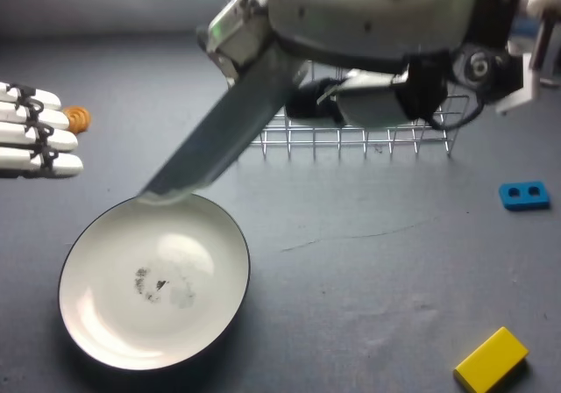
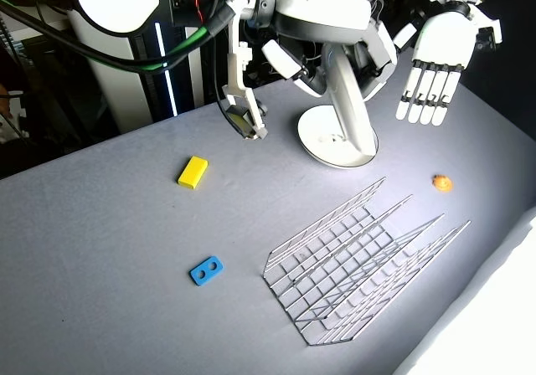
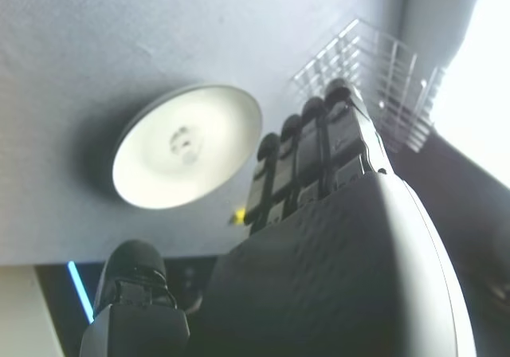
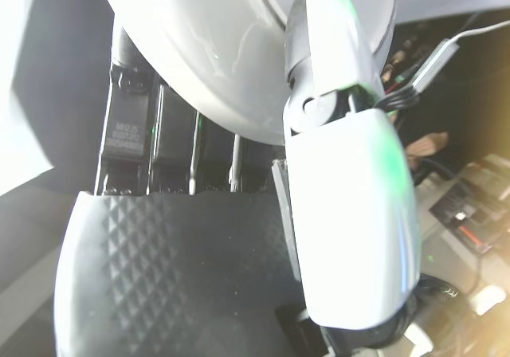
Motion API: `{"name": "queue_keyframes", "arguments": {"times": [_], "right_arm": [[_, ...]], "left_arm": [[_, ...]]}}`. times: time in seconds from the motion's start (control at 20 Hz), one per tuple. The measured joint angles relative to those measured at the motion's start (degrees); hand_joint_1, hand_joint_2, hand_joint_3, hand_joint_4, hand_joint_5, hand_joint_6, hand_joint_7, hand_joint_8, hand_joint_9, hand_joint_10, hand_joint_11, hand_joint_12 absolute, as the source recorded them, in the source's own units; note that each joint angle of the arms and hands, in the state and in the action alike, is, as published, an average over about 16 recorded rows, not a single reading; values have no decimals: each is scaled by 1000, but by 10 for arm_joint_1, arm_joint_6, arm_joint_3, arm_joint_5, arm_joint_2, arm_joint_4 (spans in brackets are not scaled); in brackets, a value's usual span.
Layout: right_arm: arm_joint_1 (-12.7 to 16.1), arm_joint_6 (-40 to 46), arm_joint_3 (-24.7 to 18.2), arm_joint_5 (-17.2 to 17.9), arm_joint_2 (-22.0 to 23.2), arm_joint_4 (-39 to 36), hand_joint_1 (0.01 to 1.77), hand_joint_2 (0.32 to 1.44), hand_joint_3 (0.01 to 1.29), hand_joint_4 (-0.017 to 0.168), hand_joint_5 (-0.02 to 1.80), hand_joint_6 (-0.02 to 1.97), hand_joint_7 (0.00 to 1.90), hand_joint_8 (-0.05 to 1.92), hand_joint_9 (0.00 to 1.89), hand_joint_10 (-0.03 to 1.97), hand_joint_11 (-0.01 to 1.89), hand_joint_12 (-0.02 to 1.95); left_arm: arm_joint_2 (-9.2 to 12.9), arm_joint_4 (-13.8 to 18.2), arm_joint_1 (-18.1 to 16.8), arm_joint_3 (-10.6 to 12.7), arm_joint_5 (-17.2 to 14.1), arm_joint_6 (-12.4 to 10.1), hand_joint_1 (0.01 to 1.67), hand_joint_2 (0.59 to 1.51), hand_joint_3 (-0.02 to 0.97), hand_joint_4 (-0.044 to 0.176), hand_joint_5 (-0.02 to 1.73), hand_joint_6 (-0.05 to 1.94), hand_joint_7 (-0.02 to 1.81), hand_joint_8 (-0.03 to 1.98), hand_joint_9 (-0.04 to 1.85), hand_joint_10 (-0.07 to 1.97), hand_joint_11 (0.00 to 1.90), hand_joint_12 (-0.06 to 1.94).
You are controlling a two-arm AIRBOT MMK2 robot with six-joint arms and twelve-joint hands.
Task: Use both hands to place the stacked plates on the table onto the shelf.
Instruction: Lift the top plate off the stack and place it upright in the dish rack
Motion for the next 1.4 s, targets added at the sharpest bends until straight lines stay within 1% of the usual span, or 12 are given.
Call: {"name": "queue_keyframes", "arguments": {"times": [0.35,0.55,0.7,0.95,1.1,1.25,1.4], "right_arm": [[18,90,35,4,2,11,1237,1044,14,-1,825,1098,979,1064,986,689,684,1378],[24,145,60,6,-1,17,1237,1044,14,-1,821,1109,977,1070,986,689,683,1371],[29,189,81,5,-5,21,1237,1044,14,-1,822,1100,978,1072,987,689,682,1373],[40,256,115,-6,-15,33,1237,1044,14,-1,827,1092,982,1062,987,689,677,1383],[45,285,133,-16,-22,43,1237,1044,15,-1,826,1095,983,1061,987,689,673,1392],[49,305,151,-27,-30,54,1237,1044,15,-3,823,1099,983,1070,986,694,672,1398],[52,316,167,-39,-37,64,1236,1046,15,-4,824,1102,986,1072,981,701,671,1411]], "left_arm": [[-4,19,10,-16,-54,14,21,1097,17,1,40,16,42,2,22,6,23,9],[-9,35,16,-28,-74,24,21,1099,17,0,40,16,44,3,23,6,24,9],[-15,46,19,-36,-82,31,21,1099,17,0,41,15,45,3,23,5,25,9],[-26,64,26,-43,-85,39,22,1102,17,0,40,16,41,3,23,5,26,9],[-34,71,31,-45,-81,41,22,1103,16,0,39,16,39,3,22,5,24,9],[-41,74,36,-46,-67,43,22,1104,17,1,37,16,38,3,21,5,23,9],[-46,73,40,-46,-45,43,22,1105,17,1,37,17,39,3,21,5,23,9]]}}
